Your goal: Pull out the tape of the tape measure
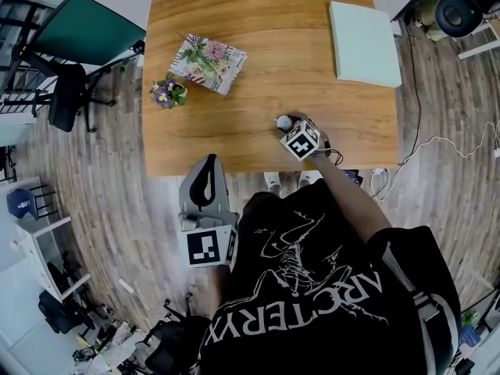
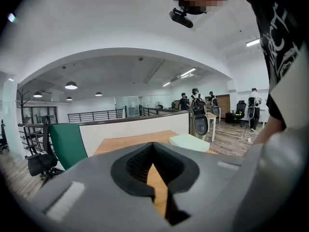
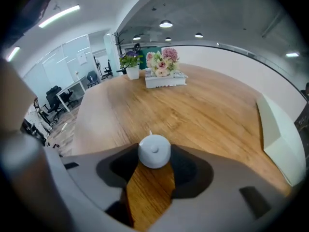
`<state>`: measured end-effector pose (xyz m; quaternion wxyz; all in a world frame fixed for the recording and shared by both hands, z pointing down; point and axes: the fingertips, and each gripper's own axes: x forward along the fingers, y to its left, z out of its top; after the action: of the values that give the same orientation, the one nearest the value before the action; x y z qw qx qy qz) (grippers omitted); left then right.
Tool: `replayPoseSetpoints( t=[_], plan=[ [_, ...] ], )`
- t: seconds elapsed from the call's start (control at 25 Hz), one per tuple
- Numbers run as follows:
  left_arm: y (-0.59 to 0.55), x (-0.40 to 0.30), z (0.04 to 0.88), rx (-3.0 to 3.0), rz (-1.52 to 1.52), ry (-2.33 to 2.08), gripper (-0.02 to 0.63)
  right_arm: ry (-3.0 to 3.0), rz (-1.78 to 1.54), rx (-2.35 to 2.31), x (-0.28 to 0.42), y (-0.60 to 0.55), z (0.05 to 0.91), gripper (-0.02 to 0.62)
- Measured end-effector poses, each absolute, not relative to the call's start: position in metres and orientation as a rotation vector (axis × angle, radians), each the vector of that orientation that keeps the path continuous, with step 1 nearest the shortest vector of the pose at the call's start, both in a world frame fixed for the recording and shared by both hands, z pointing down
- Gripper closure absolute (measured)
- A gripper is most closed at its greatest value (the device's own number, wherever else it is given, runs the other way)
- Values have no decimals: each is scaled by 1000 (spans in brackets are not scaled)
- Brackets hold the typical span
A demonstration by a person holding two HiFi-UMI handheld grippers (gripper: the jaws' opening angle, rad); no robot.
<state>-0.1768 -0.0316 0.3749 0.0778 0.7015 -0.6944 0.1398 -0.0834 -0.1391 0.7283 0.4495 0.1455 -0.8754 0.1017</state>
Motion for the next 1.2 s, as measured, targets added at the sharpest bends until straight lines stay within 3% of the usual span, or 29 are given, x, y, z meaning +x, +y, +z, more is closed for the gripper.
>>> replayPoseSetpoints(
  t=[0.28,0.68,0.88,0.96,1.04,1.2],
  plan=[
    [-43,-169,391,2154,420,-1985,595,-2243,240,291,-75,-136,697,383],
    [-78,-85,404,2542,383,-1472,580,-2607,63,-62,-20,-116,472,383],
    [-83,-47,396,2663,326,-1271,371,-2652,-19,-110,2,-105,417,382],
    [-78,-34,388,2705,246,-1161,206,-2646,-18,-150,8,-96,409,382],
    [-72,-25,382,2737,204,-1067,88,-2636,-14,-215,12,-84,403,382],
    [-71,-19,381,2740,218,-1033,71,-2633,-14,-286,15,-69,394,382]
  ],
)
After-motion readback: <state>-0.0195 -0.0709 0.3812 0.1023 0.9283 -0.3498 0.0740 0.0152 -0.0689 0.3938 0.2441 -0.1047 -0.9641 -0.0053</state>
